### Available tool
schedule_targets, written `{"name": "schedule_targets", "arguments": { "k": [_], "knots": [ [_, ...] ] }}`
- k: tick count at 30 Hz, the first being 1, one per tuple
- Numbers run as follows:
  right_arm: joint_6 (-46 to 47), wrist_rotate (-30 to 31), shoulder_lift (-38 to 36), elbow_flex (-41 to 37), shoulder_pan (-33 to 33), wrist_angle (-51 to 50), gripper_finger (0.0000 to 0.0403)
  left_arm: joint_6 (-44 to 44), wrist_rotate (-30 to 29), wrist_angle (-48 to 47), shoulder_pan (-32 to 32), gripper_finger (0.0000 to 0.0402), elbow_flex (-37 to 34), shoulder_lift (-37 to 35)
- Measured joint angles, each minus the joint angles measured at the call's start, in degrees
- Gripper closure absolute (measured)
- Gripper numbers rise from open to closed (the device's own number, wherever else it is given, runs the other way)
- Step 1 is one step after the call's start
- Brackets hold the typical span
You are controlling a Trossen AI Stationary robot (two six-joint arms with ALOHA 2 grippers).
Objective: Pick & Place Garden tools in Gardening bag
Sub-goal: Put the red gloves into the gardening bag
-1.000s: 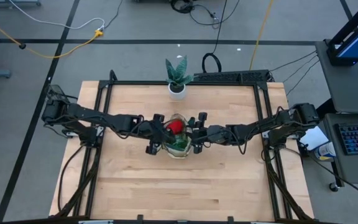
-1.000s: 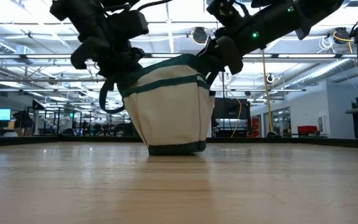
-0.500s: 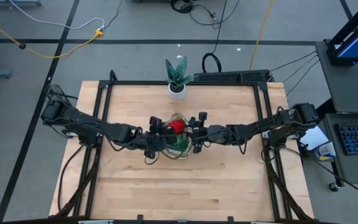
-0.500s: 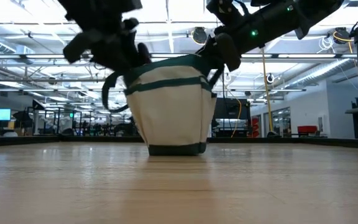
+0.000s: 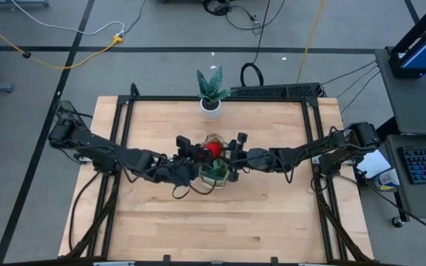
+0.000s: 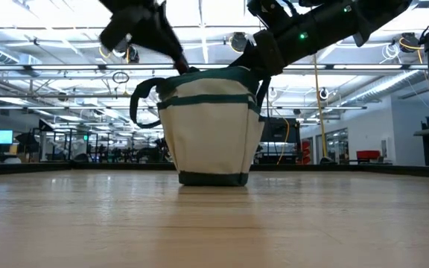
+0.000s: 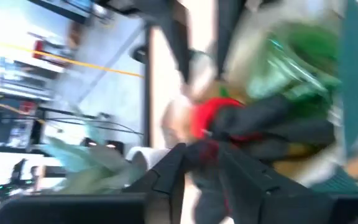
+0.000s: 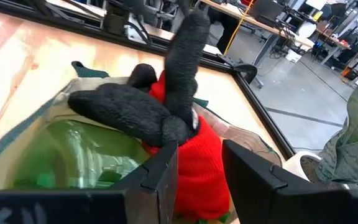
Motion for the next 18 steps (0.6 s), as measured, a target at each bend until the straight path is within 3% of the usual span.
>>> {"name": "schedule_targets", "arguments": {
  "k": [4, 7, 13, 18],
  "knots": [
    [0.38, -0.13, 0.00, 0.00, -0.73, 0.00, 0.0282, 1.76, -1.46, 6.86, 1.74, 0.0348, 0.28, -0.66],
    [0.50, -0.18, 0.00, 0.00, -1.04, 0.02, 0.0282, 0.97, 0.64, 6.74, 4.77, 0.0390, 0.15, -0.52],
    [0.35, -0.22, 0.00, 0.00, -1.04, 0.42, 0.0282, -4.69, 17.51, 0.42, 11.31, 0.0396, 0.10, 0.46],
    [0.06, -0.24, 0.00, 0.00, -1.10, 0.44, 0.0282, -4.14, 28.00, -0.16, 11.94, 0.0396, 0.13, 2.00]
  ]
}}
